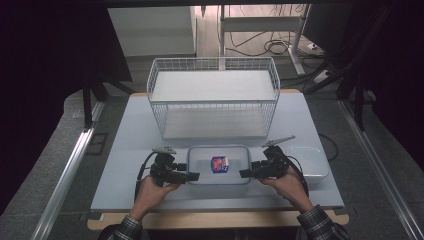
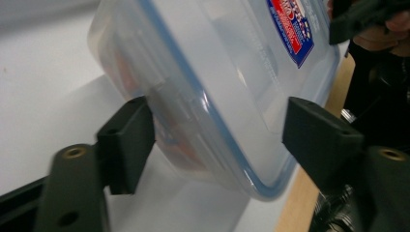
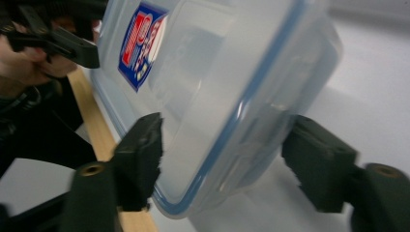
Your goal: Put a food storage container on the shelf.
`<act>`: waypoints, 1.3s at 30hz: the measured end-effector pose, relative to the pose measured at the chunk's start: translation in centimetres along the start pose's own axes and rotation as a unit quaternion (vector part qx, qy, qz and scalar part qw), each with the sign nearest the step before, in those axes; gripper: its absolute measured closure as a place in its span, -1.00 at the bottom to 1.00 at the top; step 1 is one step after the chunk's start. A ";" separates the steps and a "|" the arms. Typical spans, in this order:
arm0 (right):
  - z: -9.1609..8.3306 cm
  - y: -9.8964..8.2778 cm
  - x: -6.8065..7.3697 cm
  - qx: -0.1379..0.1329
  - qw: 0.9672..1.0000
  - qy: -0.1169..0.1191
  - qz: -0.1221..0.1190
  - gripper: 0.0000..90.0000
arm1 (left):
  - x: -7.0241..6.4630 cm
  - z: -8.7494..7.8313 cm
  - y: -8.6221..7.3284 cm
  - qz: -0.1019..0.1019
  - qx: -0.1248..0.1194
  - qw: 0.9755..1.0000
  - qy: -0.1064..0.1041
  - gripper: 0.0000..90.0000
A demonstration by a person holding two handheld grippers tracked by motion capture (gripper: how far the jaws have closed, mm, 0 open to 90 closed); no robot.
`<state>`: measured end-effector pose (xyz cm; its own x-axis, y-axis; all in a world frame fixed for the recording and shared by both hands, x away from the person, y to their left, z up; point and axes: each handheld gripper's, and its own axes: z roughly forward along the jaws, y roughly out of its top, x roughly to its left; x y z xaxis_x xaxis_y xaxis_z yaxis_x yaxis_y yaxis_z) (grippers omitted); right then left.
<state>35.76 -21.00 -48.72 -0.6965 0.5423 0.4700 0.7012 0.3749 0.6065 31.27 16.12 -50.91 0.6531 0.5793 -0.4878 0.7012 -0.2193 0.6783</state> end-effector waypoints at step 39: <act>-4.2 2.9 2.7 -0.119 0.992 -0.017 -0.039 0.10 | -2.1 -4.5 4.4 0.028 -0.090 0.995 0.020 0.18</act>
<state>35.31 -21.61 -42.98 -0.7389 0.5445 0.3969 0.5870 0.2309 0.7760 31.69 17.47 -44.40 0.6753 0.6019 -0.4263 0.5988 -0.1100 0.7933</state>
